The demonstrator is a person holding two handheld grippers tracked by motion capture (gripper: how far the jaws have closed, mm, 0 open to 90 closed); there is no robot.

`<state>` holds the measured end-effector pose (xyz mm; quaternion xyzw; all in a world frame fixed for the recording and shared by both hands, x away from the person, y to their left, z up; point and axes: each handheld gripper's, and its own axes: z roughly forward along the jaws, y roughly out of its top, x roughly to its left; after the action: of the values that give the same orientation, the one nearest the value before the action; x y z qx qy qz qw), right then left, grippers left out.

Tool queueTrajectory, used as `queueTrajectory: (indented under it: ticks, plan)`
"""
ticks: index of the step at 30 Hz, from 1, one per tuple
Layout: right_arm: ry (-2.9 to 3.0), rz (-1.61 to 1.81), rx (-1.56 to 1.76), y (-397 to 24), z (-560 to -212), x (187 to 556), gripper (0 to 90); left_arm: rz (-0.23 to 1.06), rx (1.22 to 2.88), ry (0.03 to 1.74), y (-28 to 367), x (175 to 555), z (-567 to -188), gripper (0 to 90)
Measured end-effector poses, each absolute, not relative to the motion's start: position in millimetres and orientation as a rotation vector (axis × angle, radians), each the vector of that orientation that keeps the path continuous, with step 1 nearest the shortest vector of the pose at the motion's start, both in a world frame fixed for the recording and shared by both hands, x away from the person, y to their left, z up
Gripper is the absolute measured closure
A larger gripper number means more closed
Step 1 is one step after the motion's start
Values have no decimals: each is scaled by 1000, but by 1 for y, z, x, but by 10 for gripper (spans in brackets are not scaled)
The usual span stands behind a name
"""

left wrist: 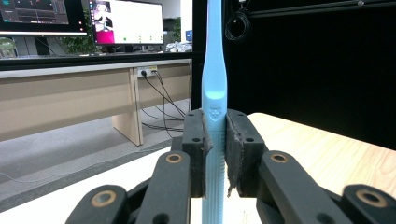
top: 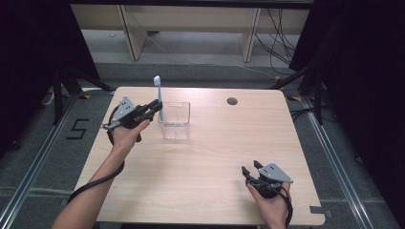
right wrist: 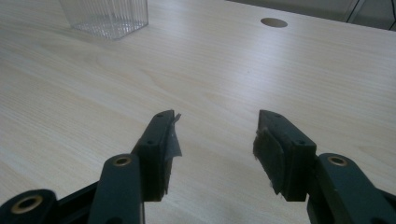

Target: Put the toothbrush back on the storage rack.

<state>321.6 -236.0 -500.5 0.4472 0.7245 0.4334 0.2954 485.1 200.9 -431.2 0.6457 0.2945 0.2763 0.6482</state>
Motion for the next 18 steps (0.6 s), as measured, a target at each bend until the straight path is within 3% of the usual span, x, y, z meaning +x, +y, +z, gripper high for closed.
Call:
queueTrajectory:
  ticks: [18]
  plan:
    - [1937,1163,1205,-235,-502,322,483,619,1472,690,206,483,-441,781]
